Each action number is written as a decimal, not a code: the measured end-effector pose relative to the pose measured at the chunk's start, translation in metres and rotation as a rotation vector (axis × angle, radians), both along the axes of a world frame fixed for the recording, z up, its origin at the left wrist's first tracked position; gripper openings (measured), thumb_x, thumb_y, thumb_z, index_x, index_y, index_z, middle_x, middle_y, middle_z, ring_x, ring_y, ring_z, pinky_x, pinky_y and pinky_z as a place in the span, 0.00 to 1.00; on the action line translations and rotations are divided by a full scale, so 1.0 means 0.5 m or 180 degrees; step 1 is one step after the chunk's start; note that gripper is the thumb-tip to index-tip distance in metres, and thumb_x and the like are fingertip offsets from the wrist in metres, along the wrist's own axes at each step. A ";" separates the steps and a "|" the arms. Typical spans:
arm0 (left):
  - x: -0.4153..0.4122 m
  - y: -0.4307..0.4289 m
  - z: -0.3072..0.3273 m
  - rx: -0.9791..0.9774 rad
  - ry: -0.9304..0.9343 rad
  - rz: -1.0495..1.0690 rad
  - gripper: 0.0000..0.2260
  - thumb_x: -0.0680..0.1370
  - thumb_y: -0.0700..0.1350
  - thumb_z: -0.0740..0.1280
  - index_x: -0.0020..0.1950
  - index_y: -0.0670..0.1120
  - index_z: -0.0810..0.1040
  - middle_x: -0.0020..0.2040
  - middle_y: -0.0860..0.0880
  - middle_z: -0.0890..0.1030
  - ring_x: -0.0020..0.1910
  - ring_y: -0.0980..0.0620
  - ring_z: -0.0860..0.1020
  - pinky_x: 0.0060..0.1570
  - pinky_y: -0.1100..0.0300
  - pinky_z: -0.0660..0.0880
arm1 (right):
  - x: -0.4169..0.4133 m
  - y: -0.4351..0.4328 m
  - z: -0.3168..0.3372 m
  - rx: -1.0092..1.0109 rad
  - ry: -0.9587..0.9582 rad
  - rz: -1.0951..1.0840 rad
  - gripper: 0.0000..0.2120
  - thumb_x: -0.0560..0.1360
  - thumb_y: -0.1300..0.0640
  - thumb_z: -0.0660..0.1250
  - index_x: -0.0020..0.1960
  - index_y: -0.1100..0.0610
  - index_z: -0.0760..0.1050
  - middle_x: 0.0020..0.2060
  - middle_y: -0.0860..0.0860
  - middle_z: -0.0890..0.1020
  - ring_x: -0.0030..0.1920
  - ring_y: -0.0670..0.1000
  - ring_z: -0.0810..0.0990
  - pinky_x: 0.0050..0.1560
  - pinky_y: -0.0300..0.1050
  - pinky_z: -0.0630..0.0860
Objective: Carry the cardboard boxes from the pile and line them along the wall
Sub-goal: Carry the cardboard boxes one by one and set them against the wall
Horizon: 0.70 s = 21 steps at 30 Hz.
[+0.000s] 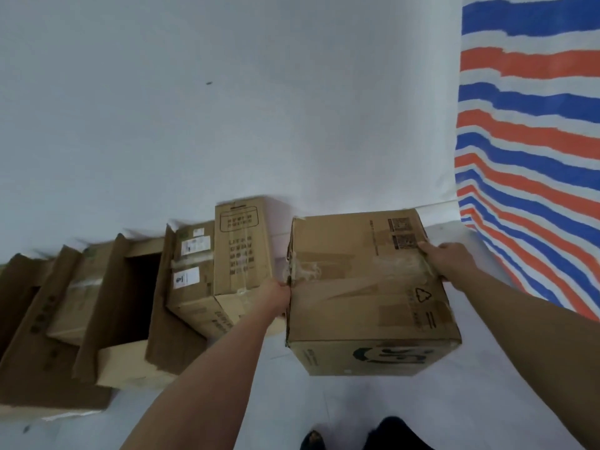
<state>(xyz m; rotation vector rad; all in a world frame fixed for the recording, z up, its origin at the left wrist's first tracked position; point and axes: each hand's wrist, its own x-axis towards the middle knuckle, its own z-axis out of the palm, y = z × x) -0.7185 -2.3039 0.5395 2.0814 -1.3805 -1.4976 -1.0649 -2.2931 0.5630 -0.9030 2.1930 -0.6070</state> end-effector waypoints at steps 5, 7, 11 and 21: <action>-0.033 -0.194 -0.069 0.0064 -0.0059 0.0116 0.10 0.79 0.38 0.59 0.44 0.37 0.79 0.38 0.40 0.78 0.37 0.44 0.77 0.40 0.48 0.78 | -0.031 -0.226 -0.062 0.0068 0.0112 -0.0022 0.24 0.75 0.37 0.66 0.45 0.60 0.78 0.43 0.58 0.82 0.44 0.59 0.81 0.53 0.59 0.80; -0.050 -0.274 -0.103 0.0207 0.0031 0.0270 0.10 0.79 0.38 0.60 0.46 0.35 0.80 0.39 0.39 0.79 0.38 0.43 0.79 0.40 0.47 0.79 | -0.041 -0.323 -0.103 0.0162 0.0127 0.0004 0.21 0.75 0.39 0.67 0.45 0.59 0.77 0.44 0.57 0.82 0.46 0.59 0.81 0.53 0.57 0.80; -0.090 -0.443 -0.194 0.0480 -0.0022 0.0584 0.11 0.79 0.38 0.60 0.45 0.36 0.80 0.40 0.38 0.80 0.41 0.41 0.81 0.45 0.43 0.80 | -0.051 -0.531 -0.198 0.0462 0.0109 0.0306 0.17 0.76 0.43 0.66 0.50 0.57 0.78 0.45 0.56 0.81 0.46 0.58 0.80 0.52 0.52 0.79; -0.154 -0.698 -0.462 0.1198 -0.0070 0.1403 0.46 0.68 0.71 0.64 0.77 0.46 0.61 0.71 0.44 0.71 0.68 0.40 0.71 0.67 0.43 0.70 | -0.016 -0.824 -0.484 0.1197 -0.0601 0.0290 0.14 0.73 0.46 0.70 0.52 0.54 0.77 0.46 0.54 0.83 0.46 0.55 0.82 0.53 0.53 0.80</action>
